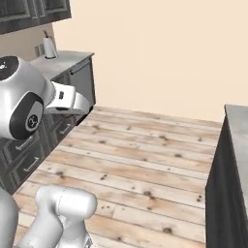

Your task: Take the tomato and potato out of the freezer and place them in the tupperware container on the counter. Then put the tupperware containing the vegetables back in the freezer.

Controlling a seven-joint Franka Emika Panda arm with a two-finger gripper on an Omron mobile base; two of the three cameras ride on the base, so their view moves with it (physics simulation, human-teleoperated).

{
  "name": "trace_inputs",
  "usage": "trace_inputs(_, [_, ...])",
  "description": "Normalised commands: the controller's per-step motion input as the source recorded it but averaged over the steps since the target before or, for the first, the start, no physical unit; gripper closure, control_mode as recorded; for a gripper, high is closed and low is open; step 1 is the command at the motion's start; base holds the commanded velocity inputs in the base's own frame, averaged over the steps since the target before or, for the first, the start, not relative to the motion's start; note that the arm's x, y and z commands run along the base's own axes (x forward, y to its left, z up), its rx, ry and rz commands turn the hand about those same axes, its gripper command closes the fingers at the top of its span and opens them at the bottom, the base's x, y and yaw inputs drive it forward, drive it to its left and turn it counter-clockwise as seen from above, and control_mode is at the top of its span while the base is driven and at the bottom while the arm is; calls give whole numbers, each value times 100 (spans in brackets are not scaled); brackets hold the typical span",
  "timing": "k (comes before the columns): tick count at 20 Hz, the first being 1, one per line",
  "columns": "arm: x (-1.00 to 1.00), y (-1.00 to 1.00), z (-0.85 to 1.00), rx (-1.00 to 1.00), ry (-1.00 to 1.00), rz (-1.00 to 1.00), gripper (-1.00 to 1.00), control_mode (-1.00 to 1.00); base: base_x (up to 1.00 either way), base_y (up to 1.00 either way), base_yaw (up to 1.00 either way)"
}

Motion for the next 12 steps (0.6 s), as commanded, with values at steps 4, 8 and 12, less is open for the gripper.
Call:
trace_inputs(4, [0,0,0,0,0,0,100,100,100,-14,45])
trace_inputs(8, [0,0,0,0,0,0,100,100,100,-5,52])
trace_inputs(12, [0,0,0,0,0,0,100,100,100,0,68])
